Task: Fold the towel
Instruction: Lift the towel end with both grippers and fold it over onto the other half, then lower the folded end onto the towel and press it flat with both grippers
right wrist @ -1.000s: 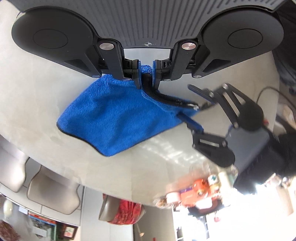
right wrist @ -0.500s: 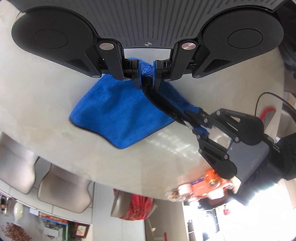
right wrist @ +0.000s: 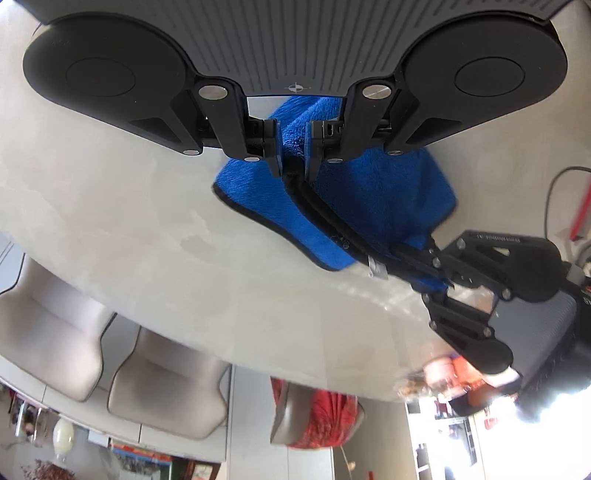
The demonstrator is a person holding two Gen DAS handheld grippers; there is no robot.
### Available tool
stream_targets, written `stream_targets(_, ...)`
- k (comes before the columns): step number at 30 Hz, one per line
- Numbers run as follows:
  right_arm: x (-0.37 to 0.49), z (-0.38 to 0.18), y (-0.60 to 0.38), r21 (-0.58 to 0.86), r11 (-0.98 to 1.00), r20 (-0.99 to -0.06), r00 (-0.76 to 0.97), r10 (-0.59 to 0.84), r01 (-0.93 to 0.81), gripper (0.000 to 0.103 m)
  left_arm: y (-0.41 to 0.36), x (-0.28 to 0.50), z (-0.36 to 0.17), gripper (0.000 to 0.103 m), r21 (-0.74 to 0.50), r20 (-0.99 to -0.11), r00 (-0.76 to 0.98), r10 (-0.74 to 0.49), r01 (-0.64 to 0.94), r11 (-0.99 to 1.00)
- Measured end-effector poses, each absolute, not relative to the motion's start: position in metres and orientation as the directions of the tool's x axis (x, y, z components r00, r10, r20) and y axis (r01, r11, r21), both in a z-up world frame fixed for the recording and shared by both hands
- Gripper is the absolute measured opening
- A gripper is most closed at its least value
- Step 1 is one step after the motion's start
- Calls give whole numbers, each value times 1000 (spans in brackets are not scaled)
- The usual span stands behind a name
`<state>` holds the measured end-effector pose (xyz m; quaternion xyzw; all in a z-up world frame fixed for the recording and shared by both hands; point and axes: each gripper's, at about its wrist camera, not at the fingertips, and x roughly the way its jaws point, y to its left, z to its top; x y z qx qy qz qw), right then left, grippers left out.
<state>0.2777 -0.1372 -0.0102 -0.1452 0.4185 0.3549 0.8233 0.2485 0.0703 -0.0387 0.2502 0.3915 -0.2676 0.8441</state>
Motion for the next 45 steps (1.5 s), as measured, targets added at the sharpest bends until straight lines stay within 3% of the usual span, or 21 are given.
stream_targets(10,322,-44,-125,17,715,-815,405,415,-699,12,81,287,-63,20,194,-802,553,-226,599,777)
stream_targets(14,330,-53,-128,33,745,-815,414,406,-666,13,86,291,-66,39,192,-796,566,-214,572,797)
stream_targets(18,323,-52,-138,34,786,-791,464,399,-617,16,95,281,-53,41,175,-758,615,-219,514,840)
stream_targets(21,314,-43,-147,-9,825,-766,534,358,-565,17,100,258,-38,54,151,-713,657,-247,488,860)
stream_targets(28,277,-33,-137,95,743,-719,471,511,-662,17,78,225,-45,56,75,-717,606,-345,559,826)
stream_targets(33,291,-47,-131,106,749,-744,447,496,-654,17,64,235,-63,56,81,-750,580,-319,559,825)
stream_targets(36,301,-58,-134,53,777,-774,466,429,-627,17,71,254,-74,60,22,-768,552,-324,529,848)
stream_targets(40,304,-62,-147,139,807,-758,462,460,-574,15,75,255,-68,60,16,-770,546,-329,533,846)
stream_targets(45,299,-51,-143,133,809,-739,486,466,-573,17,81,261,-52,63,-30,-720,582,-379,520,854)
